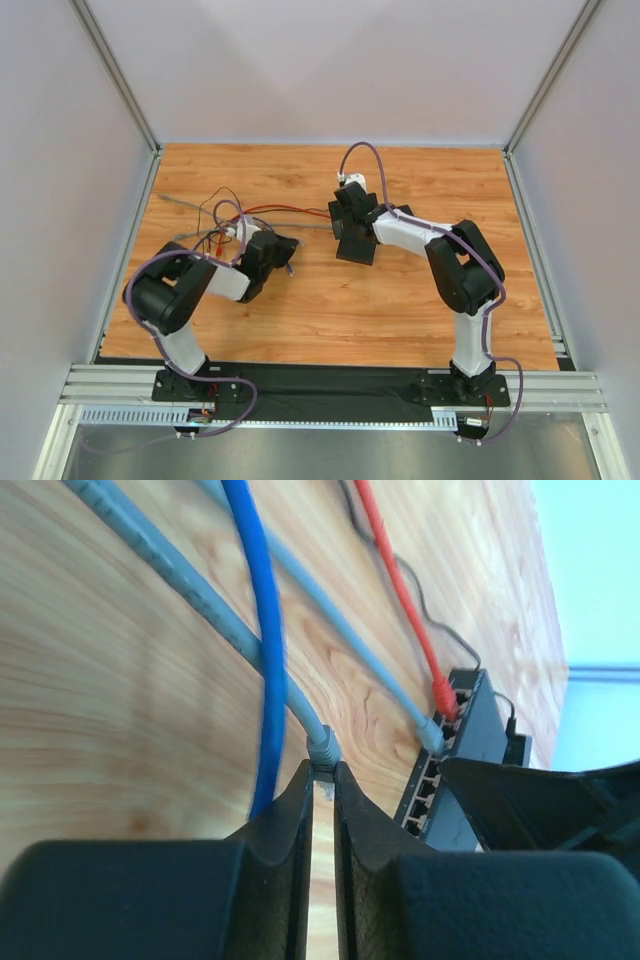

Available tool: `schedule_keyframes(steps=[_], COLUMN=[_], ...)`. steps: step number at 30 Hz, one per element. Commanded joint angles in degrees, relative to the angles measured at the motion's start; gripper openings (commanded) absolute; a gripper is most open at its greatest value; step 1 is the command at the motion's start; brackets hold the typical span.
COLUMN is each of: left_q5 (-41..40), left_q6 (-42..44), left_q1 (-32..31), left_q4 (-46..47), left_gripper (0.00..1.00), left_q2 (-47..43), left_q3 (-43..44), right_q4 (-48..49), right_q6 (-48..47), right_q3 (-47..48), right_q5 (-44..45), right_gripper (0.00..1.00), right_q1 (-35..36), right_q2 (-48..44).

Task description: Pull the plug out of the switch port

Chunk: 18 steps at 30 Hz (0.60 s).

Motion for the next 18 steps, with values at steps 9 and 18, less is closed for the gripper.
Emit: schedule_keyframes(steps=[9,18], left_q5=[-8.04,-8.13], left_q6=[19.76,20.04], left_q1=[7.06,14.54], left_q4=[-22.32,-33.49], left_gripper=[0.16,0.55], left_q2=[-26.68,-35.47], left_q3=[-4.8,-7.96], right_q4=[-3.21,-2.95], right_q6=[0.7,0.61], right_q3=[-1.89,-1.98], right_q5=[-2.81,-3.34], right_gripper=[0.8,0.8], right_q1=[-1.28,-1.37], right_q2=[0.35,0.17])
